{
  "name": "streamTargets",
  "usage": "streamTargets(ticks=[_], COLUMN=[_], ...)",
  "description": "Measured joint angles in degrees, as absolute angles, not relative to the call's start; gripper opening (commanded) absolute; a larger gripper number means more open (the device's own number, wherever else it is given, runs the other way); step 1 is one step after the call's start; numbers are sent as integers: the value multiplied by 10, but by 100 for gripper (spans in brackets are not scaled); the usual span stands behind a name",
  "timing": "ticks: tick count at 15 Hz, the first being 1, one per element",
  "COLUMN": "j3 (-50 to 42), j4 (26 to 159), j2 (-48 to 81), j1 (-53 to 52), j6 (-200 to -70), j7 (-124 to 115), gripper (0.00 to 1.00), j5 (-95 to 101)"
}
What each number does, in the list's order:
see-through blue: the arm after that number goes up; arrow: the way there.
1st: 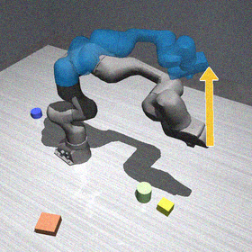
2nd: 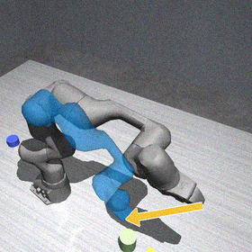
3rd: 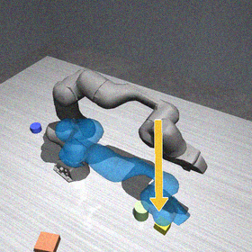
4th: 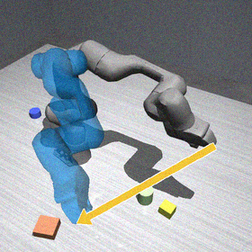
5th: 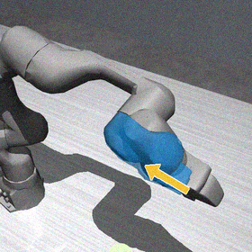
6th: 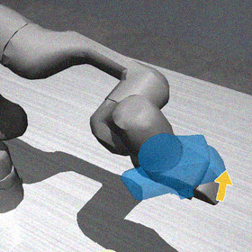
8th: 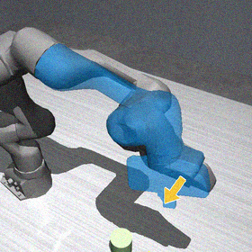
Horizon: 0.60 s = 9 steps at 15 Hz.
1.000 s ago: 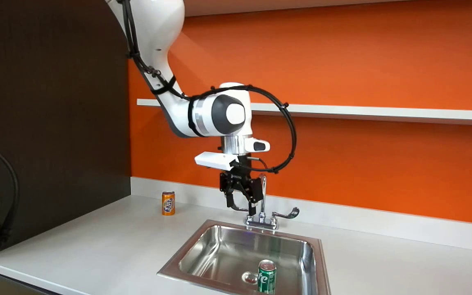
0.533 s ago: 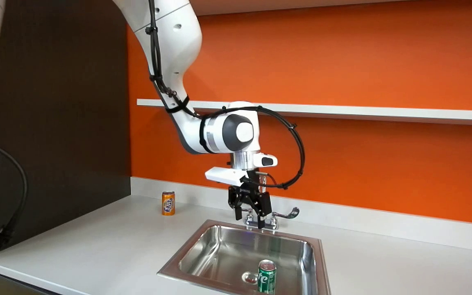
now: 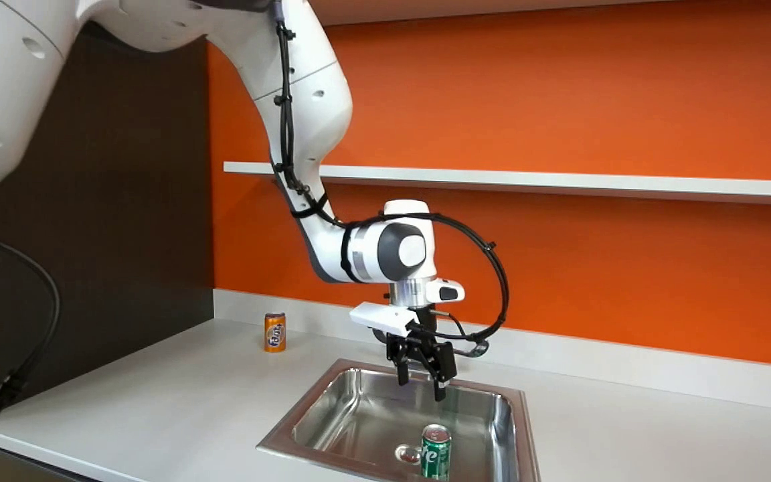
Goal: Pick up the can from the sink and put it on the counter
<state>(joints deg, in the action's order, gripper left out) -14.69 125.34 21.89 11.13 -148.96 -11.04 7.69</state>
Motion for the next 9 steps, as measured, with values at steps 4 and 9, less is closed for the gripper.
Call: streamTargets(ticks=[4, 9], j3=[-147, -147], j4=[1229, 1191], j2=[267, 319], j1=[115, 115], j6=[-1509, -1520], j7=[-110, -110], gripper=[100, 100], j5=[56, 41])
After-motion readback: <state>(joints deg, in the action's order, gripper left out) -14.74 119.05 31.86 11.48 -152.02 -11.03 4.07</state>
